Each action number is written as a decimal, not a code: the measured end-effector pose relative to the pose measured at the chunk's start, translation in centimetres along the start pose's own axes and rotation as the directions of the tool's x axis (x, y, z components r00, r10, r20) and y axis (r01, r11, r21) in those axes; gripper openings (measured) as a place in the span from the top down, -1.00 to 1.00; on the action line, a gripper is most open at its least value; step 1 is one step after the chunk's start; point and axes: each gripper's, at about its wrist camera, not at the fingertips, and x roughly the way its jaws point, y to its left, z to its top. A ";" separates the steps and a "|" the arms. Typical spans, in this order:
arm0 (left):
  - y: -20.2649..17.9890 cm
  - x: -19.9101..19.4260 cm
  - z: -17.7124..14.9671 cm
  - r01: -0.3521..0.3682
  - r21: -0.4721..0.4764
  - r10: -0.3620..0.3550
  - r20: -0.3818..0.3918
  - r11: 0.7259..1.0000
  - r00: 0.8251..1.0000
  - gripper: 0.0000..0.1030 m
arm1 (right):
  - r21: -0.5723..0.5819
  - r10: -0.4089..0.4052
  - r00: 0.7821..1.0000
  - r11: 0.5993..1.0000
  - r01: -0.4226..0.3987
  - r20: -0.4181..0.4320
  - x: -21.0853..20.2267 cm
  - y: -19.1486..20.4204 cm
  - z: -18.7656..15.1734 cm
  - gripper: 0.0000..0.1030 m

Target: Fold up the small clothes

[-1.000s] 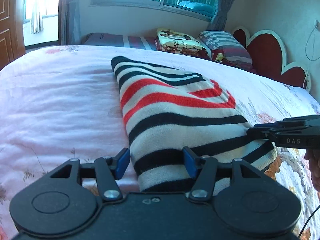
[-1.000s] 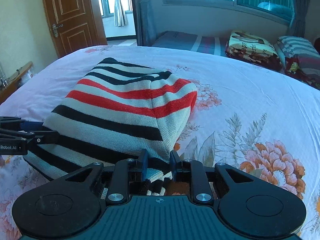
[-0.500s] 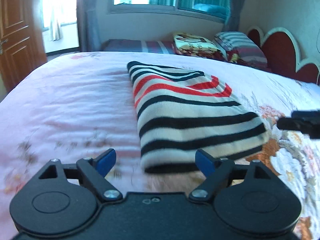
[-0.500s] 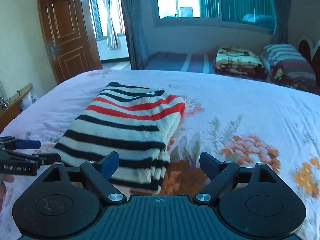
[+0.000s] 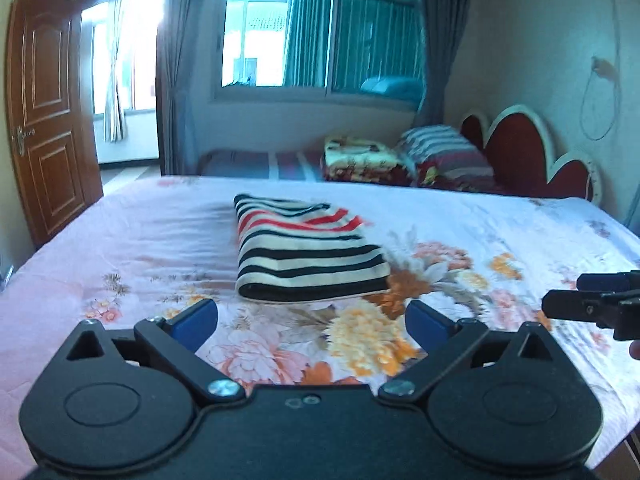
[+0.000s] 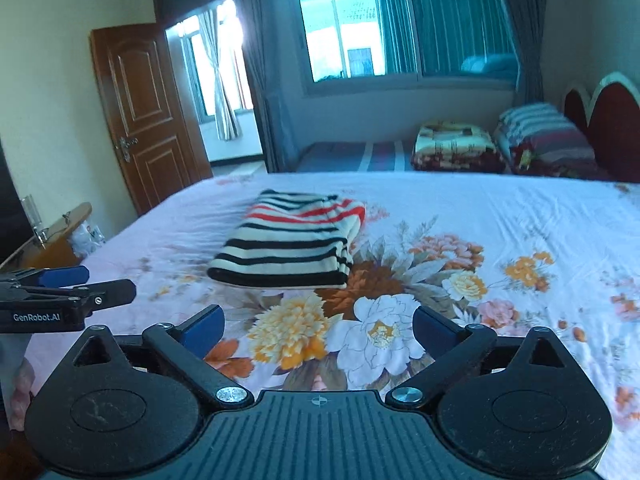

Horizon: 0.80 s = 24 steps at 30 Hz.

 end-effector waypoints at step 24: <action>-3.5 -6.7 -0.9 -0.080 0.052 0.078 0.045 0.995 0.996 -0.96 | -0.039 -0.004 0.998 0.999 0.006 0.067 -6.7 1.0 -0.6 -0.99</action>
